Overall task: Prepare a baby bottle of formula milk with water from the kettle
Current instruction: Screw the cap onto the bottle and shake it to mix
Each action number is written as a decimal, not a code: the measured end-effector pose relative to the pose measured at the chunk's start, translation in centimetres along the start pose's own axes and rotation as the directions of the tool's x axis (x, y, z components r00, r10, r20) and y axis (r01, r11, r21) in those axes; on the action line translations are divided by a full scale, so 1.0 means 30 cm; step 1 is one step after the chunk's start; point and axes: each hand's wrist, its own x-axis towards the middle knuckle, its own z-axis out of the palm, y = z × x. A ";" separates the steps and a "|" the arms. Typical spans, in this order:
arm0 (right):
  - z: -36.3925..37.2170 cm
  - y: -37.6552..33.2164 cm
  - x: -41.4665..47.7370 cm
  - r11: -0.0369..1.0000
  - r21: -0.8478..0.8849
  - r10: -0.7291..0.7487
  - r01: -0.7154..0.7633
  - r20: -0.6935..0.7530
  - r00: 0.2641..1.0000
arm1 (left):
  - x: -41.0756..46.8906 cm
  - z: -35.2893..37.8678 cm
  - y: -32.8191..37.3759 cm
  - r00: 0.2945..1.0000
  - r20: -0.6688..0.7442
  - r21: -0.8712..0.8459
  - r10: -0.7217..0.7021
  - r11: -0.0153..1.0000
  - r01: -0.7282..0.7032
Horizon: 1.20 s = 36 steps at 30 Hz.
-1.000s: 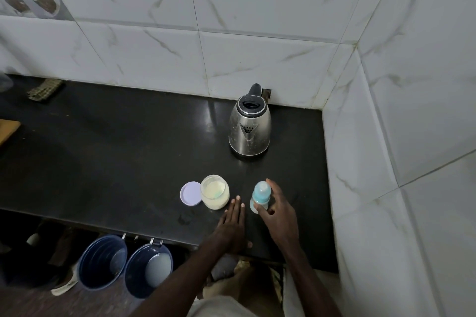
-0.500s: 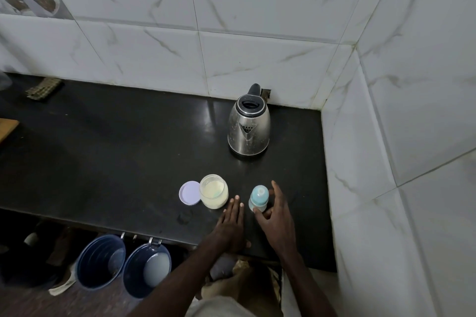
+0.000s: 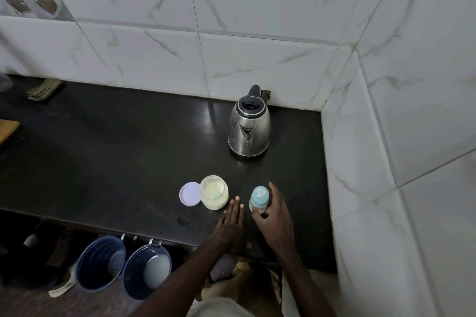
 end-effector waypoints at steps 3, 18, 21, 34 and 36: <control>-0.002 -0.004 0.001 1.000 -0.020 -0.020 0.020 0.001 1.000 | 0.000 0.000 -0.002 1.000 -0.004 0.002 0.007 1.000 -0.007; 0.001 -0.005 0.003 0.994 -0.081 -0.073 0.071 -0.026 0.997 | 0.005 0.007 -0.005 1.000 -0.003 0.000 0.006 1.000 -0.006; 0.003 -0.014 0.010 0.994 -0.081 -0.080 0.076 -0.047 0.996 | 0.010 0.010 -0.008 1.000 0.002 -0.002 0.005 1.000 -0.005; 0.006 -0.114 0.230 0.994 -0.096 -0.070 0.057 -0.143 0.987 | 0.006 0.010 -0.004 1.000 -0.007 -0.002 -0.001 1.000 0.001; 0.008 -0.127 0.268 0.996 -0.088 -0.044 0.031 -0.151 0.987 | 0.004 0.003 0.000 1.000 0.003 -0.011 -0.001 1.000 0.001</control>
